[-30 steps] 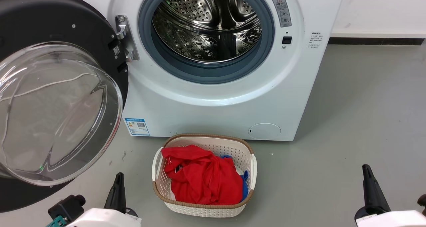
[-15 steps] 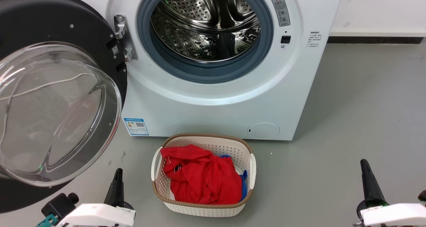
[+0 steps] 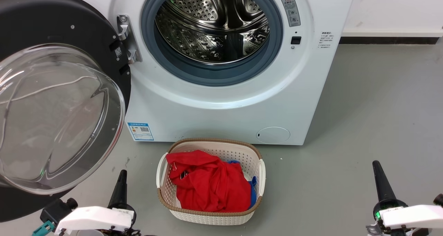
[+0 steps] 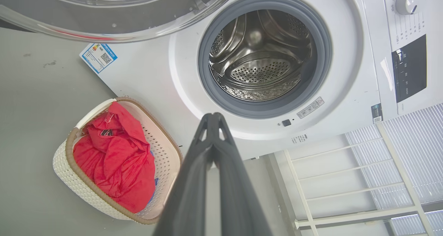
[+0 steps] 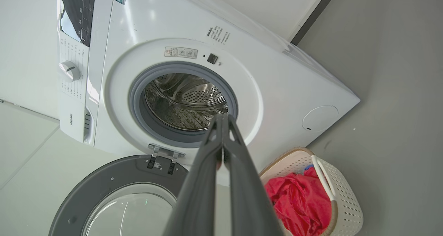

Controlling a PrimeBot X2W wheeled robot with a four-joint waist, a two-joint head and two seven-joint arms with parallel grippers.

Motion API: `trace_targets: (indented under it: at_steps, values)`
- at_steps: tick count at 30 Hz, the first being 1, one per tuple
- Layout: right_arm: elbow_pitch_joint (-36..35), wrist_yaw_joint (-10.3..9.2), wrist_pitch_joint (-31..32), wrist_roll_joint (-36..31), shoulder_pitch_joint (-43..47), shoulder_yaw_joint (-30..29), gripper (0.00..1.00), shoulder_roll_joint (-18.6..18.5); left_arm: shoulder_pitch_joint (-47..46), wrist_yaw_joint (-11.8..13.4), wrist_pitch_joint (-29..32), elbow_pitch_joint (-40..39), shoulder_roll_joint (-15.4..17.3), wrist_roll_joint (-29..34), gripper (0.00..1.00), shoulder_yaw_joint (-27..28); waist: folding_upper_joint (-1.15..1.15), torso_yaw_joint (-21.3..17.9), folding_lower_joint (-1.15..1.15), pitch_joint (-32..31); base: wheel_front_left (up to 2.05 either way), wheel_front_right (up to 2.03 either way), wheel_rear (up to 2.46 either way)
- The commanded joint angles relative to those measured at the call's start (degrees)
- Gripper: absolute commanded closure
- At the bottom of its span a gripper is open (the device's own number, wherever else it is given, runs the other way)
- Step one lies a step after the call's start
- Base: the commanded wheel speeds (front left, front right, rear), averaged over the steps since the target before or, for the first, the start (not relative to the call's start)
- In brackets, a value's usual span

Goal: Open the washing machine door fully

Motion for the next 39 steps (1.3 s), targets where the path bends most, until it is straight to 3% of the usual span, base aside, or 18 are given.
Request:
trace_targets:
  at_steps: [1,7,39]
  values:
    - [-0.1,0.01,0.2,1.4,-1.5,0.0,1.0,-0.4,-1.3,-0.6,0.3,-0.3,0.1,-1.4,1.0,0.3,0.0,0.0,0.0,0.0,0.0,0.0,0.0]
    - [0.7,0.01,1.6,6.6,-2.7,-0.1,1.0,-0.4,-2.2,-1.0,1.6,0.1,0.1,-7.0,1.0,0.8,0.0,-0.2,0.0,0.1,0.0,0.0,0.0]
    - [3.4,0.0,5.9,21.9,-6.1,-0.5,1.0,-0.1,-4.5,-2.5,5.6,1.4,0.0,-23.6,1.0,2.3,0.0,-0.7,0.0,0.4,0.0,0.0,0.0]
